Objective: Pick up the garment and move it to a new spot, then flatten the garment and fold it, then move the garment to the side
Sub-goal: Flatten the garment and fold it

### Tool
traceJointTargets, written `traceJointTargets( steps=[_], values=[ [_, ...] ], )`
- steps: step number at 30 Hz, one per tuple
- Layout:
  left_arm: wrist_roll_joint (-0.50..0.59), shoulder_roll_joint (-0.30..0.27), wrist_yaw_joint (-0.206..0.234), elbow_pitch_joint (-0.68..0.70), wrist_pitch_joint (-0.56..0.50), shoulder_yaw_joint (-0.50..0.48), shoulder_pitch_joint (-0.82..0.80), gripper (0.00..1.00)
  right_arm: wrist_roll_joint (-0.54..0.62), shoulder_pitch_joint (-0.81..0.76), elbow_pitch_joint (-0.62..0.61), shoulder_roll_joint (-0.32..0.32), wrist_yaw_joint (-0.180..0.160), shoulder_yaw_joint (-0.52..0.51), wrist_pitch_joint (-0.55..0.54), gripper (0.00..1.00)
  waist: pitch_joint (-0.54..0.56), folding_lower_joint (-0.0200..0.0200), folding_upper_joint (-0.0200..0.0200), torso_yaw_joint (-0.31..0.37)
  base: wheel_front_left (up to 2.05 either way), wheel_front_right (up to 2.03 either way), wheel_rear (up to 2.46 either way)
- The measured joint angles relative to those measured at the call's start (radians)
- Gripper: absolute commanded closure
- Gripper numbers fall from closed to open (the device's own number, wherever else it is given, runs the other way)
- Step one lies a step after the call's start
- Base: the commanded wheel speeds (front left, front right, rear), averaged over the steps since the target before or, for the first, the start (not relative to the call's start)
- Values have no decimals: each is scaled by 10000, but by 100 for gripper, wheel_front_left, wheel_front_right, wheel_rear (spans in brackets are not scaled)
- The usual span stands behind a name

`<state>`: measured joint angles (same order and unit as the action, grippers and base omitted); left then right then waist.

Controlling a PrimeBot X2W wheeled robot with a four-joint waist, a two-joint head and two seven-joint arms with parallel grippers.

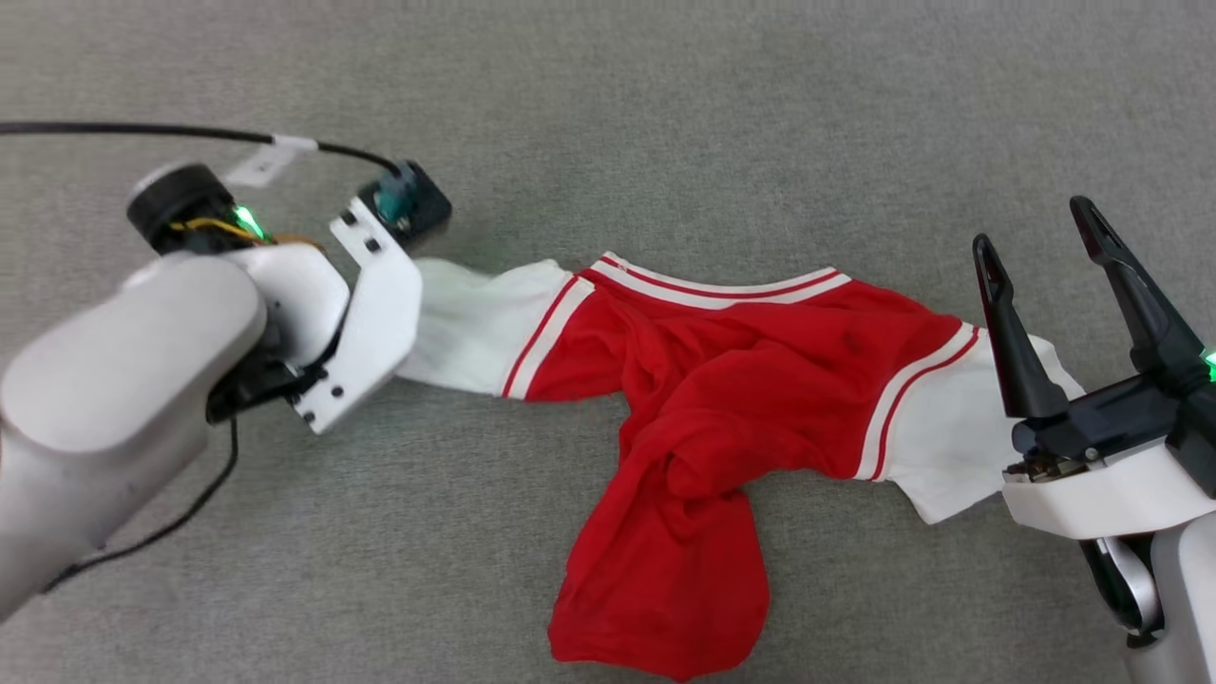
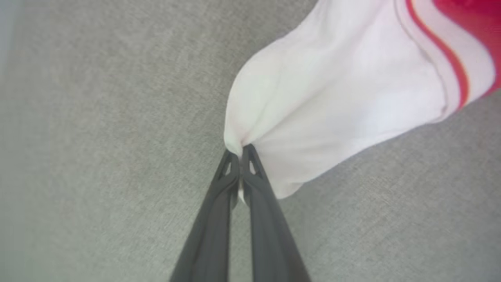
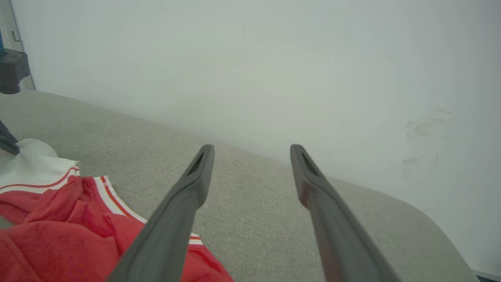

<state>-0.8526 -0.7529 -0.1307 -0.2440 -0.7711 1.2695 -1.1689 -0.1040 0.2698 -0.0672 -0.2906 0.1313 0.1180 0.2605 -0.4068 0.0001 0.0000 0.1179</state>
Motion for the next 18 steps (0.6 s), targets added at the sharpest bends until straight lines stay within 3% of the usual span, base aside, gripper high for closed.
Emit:
traceJointTargets(
  steps=[8,12,18],
  values=[
    [451,-282,19,-627,2322,-203,-435,100,-4,-481,-8,94,0,-351,23,0,769,0,0,-495,0,0,0],
    [771,-502,341,-677,3469,-244,93,100,-6,-800,-40,119,0,-487,25,0,1145,-1,0,-754,0,0,0],
    [236,-851,930,-790,4518,-190,2060,100,-23,-1242,-44,178,0,-612,27,0,1538,-1,0,-1082,0,0,0]
  ],
)
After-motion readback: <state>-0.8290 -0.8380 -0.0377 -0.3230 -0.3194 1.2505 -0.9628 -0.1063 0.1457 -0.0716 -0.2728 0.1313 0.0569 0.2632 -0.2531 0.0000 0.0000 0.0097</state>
